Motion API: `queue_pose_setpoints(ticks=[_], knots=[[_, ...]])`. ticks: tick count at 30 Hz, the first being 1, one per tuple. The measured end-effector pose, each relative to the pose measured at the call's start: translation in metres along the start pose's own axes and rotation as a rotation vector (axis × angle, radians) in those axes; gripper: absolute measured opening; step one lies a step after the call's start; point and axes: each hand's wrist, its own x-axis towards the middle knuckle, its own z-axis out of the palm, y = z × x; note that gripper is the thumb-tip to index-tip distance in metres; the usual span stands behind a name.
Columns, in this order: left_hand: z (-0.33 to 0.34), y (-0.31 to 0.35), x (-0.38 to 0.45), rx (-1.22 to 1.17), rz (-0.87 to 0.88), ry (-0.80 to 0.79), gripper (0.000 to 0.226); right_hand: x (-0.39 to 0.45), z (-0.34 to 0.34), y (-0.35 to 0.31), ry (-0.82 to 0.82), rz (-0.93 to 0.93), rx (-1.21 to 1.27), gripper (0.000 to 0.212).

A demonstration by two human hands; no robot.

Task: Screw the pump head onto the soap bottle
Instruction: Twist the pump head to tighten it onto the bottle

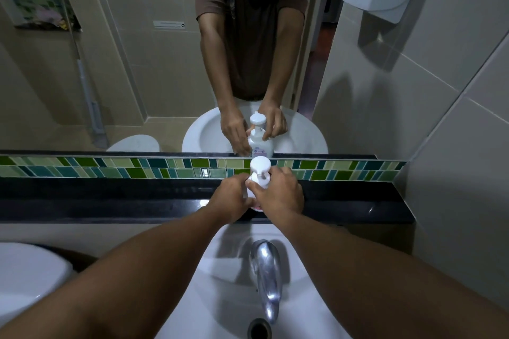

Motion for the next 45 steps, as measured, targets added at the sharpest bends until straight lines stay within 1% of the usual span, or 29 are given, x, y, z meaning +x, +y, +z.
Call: queue_pose_setpoints(ticks=[3,6,9,13,18,26,28,31,32,35,39,43,45], knots=[[-0.009,0.000,0.004,-0.004,-0.005,-0.039,0.034,0.005,-0.002,0.002,-0.052,-0.059,0.079,0.057],[-0.014,0.002,0.009,0.021,0.011,-0.074,0.041,0.011,-0.002,0.004,-0.117,-0.110,0.182,0.048],[-0.016,0.000,0.011,0.031,0.009,-0.102,0.047,0.016,0.000,0.006,-0.150,-0.114,0.181,0.043],[-0.016,-0.005,0.012,0.071,0.012,-0.109,0.047,0.018,0.007,0.010,-0.144,-0.070,0.205,0.043],[-0.012,-0.011,0.013,0.063,-0.006,-0.108,0.047,0.018,0.014,0.012,-0.138,-0.045,0.232,0.039],[-0.017,-0.006,0.013,0.099,0.011,-0.140,0.039,0.017,0.018,0.013,-0.131,-0.013,0.224,0.046],[-0.018,-0.007,0.014,0.108,0.010,-0.162,0.040,0.019,0.012,0.015,-0.141,-0.039,0.242,0.053],[-0.019,-0.007,0.015,0.115,-0.002,-0.174,0.042,0.016,-0.004,0.017,-0.157,-0.141,0.308,0.079],[-0.019,-0.005,0.015,0.118,-0.006,-0.172,0.040,0.015,-0.008,0.018,-0.149,-0.167,0.316,0.082],[-0.018,0.000,0.013,0.098,-0.018,-0.148,0.038,0.016,-0.014,0.015,-0.122,-0.231,0.263,0.068],[-0.016,-0.002,0.014,0.103,-0.034,-0.150,0.057,0.019,-0.014,0.011,-0.124,-0.302,0.175,0.048],[-0.018,-0.002,0.015,0.104,-0.046,-0.165,0.060,0.020,-0.015,0.008,-0.119,-0.313,0.149,0.040],[-0.019,-0.001,0.015,0.106,-0.037,-0.171,0.059,0.020,-0.014,0.007,-0.120,-0.312,0.130,0.039]])
